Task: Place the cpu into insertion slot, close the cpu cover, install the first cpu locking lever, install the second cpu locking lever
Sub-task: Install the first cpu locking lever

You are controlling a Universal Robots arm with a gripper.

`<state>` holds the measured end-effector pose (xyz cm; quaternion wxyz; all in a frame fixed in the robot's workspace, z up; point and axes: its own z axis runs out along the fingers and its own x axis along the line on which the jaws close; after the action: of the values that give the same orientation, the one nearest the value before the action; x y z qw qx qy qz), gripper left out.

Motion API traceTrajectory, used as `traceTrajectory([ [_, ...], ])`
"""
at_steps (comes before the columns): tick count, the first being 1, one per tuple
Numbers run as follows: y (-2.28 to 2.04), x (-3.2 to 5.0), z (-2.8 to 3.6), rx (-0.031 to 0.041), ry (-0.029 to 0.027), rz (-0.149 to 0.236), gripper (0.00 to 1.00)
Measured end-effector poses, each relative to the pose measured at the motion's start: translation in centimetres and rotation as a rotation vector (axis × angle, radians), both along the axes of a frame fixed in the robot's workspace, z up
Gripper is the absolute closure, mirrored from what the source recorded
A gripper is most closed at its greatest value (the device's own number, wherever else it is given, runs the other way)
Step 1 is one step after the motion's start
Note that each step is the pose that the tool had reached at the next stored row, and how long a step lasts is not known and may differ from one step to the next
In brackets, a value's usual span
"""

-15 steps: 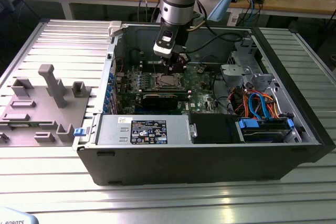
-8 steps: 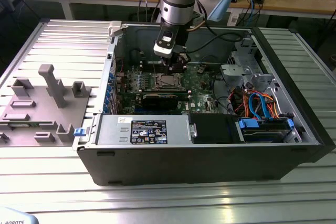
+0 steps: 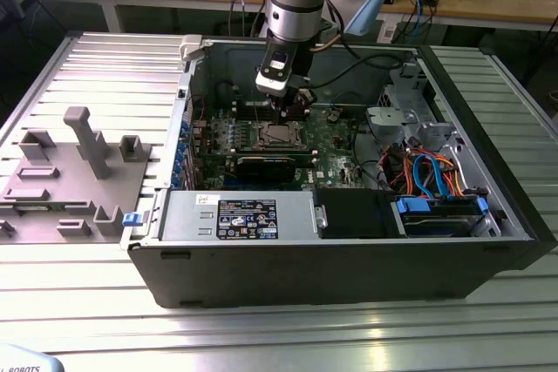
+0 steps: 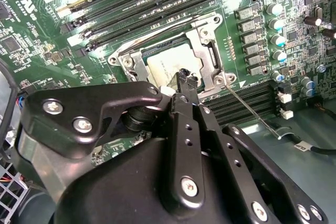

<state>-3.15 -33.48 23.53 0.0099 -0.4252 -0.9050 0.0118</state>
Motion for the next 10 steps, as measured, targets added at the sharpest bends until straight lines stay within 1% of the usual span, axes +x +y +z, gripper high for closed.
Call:
traceTrajectory([
  [10, 0.00, 0.00, 0.00, 0.0001, 0.0000, 0.012, 0.89],
])
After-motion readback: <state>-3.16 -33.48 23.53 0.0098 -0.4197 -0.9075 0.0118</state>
